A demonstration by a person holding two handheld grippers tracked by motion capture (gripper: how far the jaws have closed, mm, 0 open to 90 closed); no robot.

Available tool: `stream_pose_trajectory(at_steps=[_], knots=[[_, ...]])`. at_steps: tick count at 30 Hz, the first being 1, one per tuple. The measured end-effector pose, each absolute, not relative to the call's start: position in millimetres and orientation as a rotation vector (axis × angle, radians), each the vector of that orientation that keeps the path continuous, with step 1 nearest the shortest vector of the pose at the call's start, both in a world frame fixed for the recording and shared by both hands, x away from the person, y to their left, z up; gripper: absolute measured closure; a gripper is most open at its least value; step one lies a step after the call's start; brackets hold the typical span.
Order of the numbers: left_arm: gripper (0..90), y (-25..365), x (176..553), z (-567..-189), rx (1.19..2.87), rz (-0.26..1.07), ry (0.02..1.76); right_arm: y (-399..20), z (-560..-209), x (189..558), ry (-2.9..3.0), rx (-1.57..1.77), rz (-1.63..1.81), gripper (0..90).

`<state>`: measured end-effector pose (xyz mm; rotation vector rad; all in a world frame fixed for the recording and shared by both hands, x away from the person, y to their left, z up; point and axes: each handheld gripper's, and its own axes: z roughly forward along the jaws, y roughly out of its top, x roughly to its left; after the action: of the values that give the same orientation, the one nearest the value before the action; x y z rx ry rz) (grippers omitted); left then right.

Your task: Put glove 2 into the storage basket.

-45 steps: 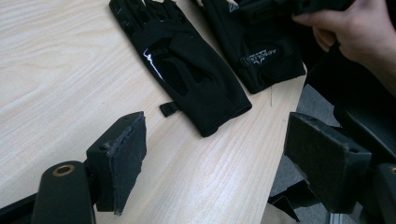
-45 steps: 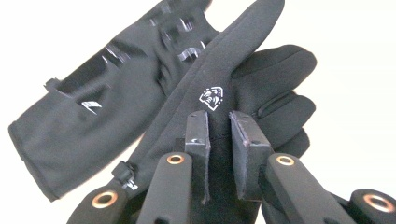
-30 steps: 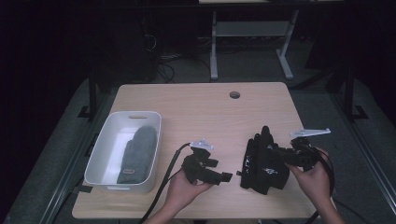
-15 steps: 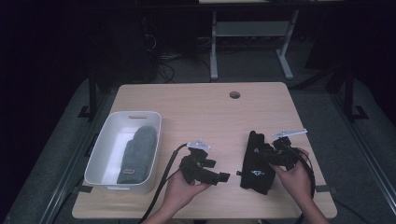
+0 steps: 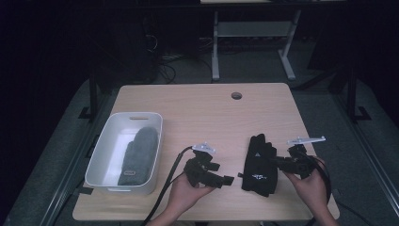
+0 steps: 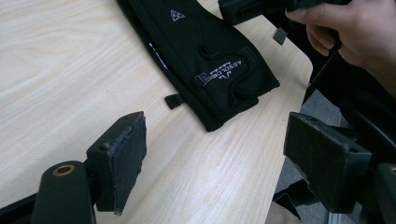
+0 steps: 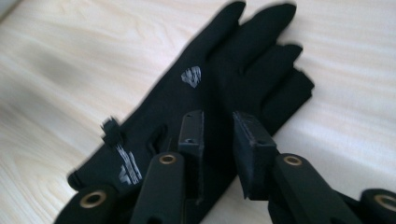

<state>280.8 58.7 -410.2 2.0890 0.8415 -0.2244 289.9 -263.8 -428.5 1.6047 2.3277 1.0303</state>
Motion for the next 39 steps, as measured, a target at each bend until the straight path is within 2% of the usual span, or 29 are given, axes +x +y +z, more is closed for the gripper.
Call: stream_pose_trajectory(at_steps=[4, 12, 14, 25, 32, 39], knots=[[21.3, 54, 281, -414, 2.098, -0.232, 0.845, -263, -440, 288, 2.350, 1.616, 1.028, 77.2], [21.4, 45, 284, -422, 2.102, -0.251, 0.861, -254, -450, 285, 2.382, 1.601, 1.069, 76.0], [21.6, 43, 286, -425, 2.107, -0.254, 0.863, -253, -449, 285, 2.384, 1.609, 1.080, 73.4], [23.3, 24, 296, -442, 2.120, -0.297, 0.899, -274, -444, 299, 2.297, 1.666, 1.147, 47.0], [24.0, 11, 300, -454, 2.123, -0.327, 0.931, -287, -453, 312, 2.231, 1.753, 1.188, 42.7], [32.4, -1, 301, -463, 2.137, -0.354, 0.935, -292, -461, 325, 2.190, 1.795, 1.186, 42.2]])
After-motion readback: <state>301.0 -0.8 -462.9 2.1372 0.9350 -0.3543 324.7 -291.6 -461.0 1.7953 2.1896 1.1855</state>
